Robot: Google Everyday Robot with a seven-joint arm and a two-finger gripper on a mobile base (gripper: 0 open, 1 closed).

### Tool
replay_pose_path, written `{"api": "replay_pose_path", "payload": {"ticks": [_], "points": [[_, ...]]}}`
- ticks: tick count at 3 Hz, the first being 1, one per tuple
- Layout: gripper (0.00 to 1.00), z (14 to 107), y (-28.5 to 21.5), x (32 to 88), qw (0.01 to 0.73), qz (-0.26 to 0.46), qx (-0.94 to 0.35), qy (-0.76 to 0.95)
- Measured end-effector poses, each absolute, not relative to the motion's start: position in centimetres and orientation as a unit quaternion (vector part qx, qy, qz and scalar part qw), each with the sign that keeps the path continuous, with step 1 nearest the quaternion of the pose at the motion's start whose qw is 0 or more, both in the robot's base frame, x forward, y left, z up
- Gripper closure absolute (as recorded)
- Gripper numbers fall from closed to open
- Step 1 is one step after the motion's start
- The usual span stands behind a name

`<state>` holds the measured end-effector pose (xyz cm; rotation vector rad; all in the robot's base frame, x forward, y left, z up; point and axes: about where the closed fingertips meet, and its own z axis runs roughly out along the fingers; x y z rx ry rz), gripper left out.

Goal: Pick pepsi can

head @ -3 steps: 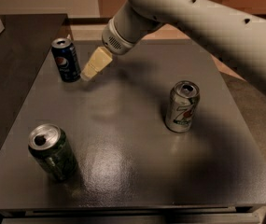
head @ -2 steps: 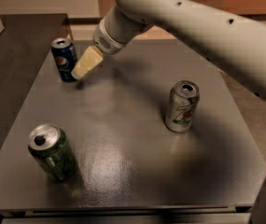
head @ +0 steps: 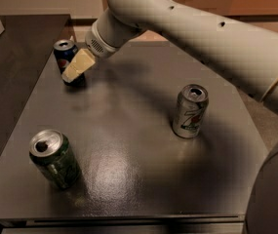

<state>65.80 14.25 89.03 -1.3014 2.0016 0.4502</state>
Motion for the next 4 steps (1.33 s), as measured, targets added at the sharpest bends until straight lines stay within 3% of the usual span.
{"api": "replay_pose_path", "payload": {"ticks": [1, 2, 4], "points": [[0.0, 89.1, 16.0, 65.3, 0.355, 0.187, -0.517, 0.756], [0.18, 89.0, 17.5, 65.2, 0.355, 0.192, -0.531, 0.745], [0.64, 89.7, 18.1, 66.1, 0.354, 0.206, -0.521, 0.749]]}}
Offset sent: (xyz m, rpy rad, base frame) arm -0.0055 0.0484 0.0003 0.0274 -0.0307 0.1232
